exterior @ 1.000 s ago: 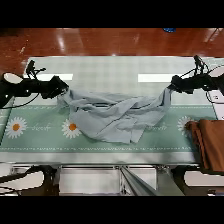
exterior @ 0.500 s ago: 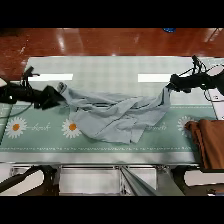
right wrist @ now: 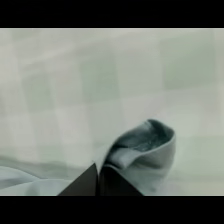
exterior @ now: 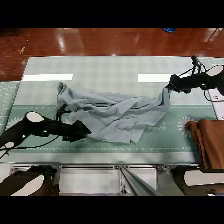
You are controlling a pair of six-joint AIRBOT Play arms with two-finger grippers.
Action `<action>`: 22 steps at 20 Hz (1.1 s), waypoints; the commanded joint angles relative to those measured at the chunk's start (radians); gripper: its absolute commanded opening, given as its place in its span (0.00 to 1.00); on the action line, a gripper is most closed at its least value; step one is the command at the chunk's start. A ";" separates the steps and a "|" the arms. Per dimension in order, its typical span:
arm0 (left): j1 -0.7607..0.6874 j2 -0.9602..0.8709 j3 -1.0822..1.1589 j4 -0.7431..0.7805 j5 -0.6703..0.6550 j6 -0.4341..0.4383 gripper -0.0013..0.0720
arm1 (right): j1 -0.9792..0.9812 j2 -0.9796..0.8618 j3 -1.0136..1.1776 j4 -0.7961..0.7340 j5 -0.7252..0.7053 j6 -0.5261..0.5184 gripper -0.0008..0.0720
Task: Fold the shirts.
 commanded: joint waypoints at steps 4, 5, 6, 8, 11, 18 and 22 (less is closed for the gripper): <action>-0.146 -0.148 0.018 -0.260 0.181 0.066 0.55 | 0.001 0.000 0.001 0.001 0.015 0.000 0.04; -0.145 -0.165 0.052 -0.294 0.188 0.115 0.28 | 0.001 0.000 0.001 0.002 0.025 0.000 0.04; -0.144 -0.177 0.098 -0.315 0.196 0.161 0.07 | 0.001 0.000 0.001 0.006 0.034 0.000 0.04; -0.117 -0.183 0.225 -0.315 0.174 0.182 0.04 | 0.001 0.008 0.008 0.046 0.065 -0.006 0.04; -0.007 -0.165 0.519 -0.327 0.029 0.253 0.04 | 0.001 0.063 0.142 0.090 0.126 -0.042 0.04; 0.372 -0.072 1.341 -0.365 -0.024 0.220 0.04 | 0.002 0.248 0.771 0.089 0.148 0.018 0.04; 0.573 -0.032 1.660 -0.271 -0.068 0.083 0.04 | 0.004 0.445 0.849 0.130 0.164 -0.020 0.04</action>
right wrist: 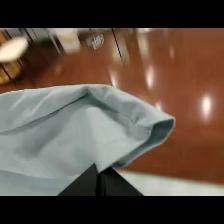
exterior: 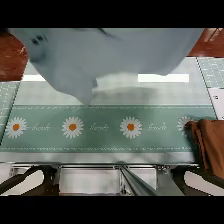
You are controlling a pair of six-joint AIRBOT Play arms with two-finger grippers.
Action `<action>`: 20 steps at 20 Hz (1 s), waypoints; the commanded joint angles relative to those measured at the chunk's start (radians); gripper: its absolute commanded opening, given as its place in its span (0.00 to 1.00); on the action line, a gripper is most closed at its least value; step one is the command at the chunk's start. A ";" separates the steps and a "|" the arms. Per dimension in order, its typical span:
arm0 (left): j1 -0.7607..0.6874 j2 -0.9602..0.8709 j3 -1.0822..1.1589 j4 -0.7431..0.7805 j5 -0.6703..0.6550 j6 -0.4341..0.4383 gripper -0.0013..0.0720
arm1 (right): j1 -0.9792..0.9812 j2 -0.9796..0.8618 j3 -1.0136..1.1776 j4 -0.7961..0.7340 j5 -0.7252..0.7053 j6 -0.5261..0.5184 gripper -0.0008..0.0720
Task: Fold the shirts.
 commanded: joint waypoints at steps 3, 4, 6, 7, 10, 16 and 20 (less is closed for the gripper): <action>0.248 0.140 0.284 0.199 -0.146 -0.108 0.04 | 0.001 0.284 0.086 -0.098 0.107 -0.028 0.04; 0.275 0.188 0.284 0.266 -0.206 -0.108 0.04 | 0.001 0.330 0.086 -0.132 0.150 -0.027 0.04; 0.278 0.291 0.256 0.420 -0.247 -0.144 0.04 | 0.001 0.397 0.083 -0.195 0.235 -0.026 0.04; 0.272 0.343 0.224 0.449 -0.246 -0.150 0.04 | 0.001 0.435 0.067 -0.225 0.262 -0.018 0.04; 0.167 0.484 0.148 0.641 -0.303 -0.151 0.04 | 0.001 0.525 -0.026 -0.318 0.314 0.018 0.04; -0.027 0.600 -0.165 0.975 -0.373 -0.244 0.04 | 0.001 0.564 -0.403 -0.304 0.293 0.027 0.04; -0.027 0.514 -0.522 0.937 -0.174 -0.254 0.04 | 0.002 0.444 -0.668 -0.182 0.145 -0.023 0.04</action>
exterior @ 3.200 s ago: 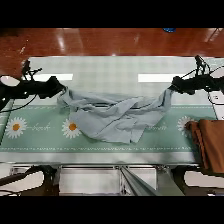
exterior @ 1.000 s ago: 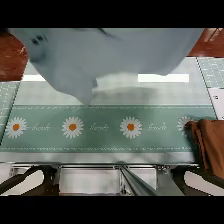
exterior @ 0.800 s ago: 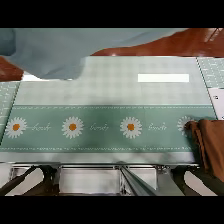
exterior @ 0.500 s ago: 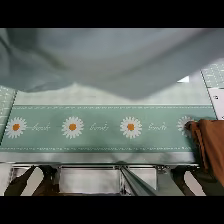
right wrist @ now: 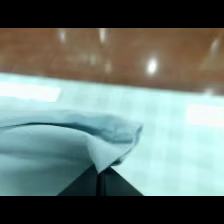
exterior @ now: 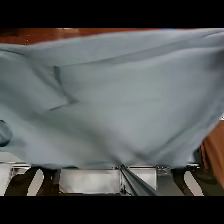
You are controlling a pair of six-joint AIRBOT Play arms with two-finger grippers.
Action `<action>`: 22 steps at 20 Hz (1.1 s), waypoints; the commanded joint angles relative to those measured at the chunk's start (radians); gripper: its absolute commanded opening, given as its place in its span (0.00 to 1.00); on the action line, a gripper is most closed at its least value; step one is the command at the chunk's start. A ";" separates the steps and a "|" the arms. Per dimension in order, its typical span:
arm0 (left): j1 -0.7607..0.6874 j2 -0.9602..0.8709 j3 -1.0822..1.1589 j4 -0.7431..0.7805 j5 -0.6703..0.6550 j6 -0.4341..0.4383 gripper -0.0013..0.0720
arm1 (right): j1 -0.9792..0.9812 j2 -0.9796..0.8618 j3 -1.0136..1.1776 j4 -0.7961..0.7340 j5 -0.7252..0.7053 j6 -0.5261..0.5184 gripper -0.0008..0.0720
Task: Fold the shirts.
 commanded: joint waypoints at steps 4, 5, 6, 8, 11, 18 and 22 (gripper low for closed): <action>-0.061 -0.249 -0.350 -0.058 0.442 -0.017 0.04 | 0.014 -0.346 -0.232 0.229 -0.296 -0.104 0.04; -0.085 -0.319 -0.348 -0.060 0.506 -0.017 0.04 | 0.032 -0.421 -0.231 0.258 -0.358 -0.117 0.04; -0.116 -0.399 -0.343 -0.059 0.572 -0.017 0.04 | 0.056 -0.504 -0.223 0.283 -0.419 -0.131 0.04; -0.171 -0.549 -0.341 -0.076 0.694 -0.018 0.04 | 0.108 -0.665 -0.177 0.300 -0.510 -0.136 0.04; -0.207 -0.735 -0.341 -0.200 0.788 -0.018 0.04 | 0.139 -0.882 -0.035 0.358 -0.542 -0.105 0.04; 0.070 -0.811 -0.082 -0.080 0.303 -0.017 0.71 | -0.124 -0.971 0.255 0.238 -0.188 0.051 0.58; 0.326 -0.737 -0.183 -0.020 -0.071 0.088 0.71 | -0.297 -0.872 0.113 -0.008 0.105 0.046 0.58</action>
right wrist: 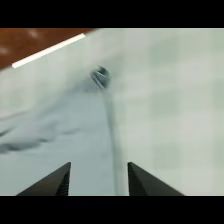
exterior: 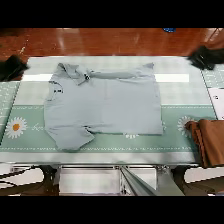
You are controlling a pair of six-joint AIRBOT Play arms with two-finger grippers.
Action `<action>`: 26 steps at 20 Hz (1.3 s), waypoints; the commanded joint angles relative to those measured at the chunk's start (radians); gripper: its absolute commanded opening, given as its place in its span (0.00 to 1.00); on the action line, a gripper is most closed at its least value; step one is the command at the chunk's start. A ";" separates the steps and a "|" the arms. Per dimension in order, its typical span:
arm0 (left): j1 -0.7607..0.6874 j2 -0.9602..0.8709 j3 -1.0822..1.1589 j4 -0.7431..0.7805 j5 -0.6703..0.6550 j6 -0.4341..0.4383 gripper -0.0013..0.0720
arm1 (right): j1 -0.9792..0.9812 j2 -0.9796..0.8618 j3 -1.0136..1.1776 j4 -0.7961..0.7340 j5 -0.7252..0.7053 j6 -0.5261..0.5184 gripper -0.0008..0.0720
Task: Fold the shirts.
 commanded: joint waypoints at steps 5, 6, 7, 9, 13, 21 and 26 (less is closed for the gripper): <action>0.323 0.261 -0.597 0.043 -0.276 0.094 0.71 | -0.118 0.371 -0.746 -0.109 -0.023 -0.098 0.58; 0.343 0.279 -0.669 0.021 -0.267 0.107 0.71 | -0.130 0.418 -0.830 -0.107 -0.055 -0.117 0.58; 0.354 0.280 -0.726 -0.016 -0.256 0.147 0.71 | -0.140 0.447 -0.883 -0.103 -0.071 -0.124 0.58; 0.343 0.257 -0.783 -0.060 -0.225 0.201 0.71 | -0.145 0.480 -0.941 -0.089 -0.074 -0.133 0.58; 0.255 0.203 -0.791 -0.120 -0.169 0.196 0.71 | -0.144 0.483 -0.955 -0.045 -0.060 -0.166 0.58; 0.115 0.095 -0.789 -0.133 -0.027 0.170 0.71 | -0.144 0.478 -0.974 -0.061 -0.055 -0.149 0.58; 0.076 0.096 -0.771 -0.147 -0.024 0.174 0.04 | -0.141 0.478 -1.122 -0.048 -0.053 -0.132 0.57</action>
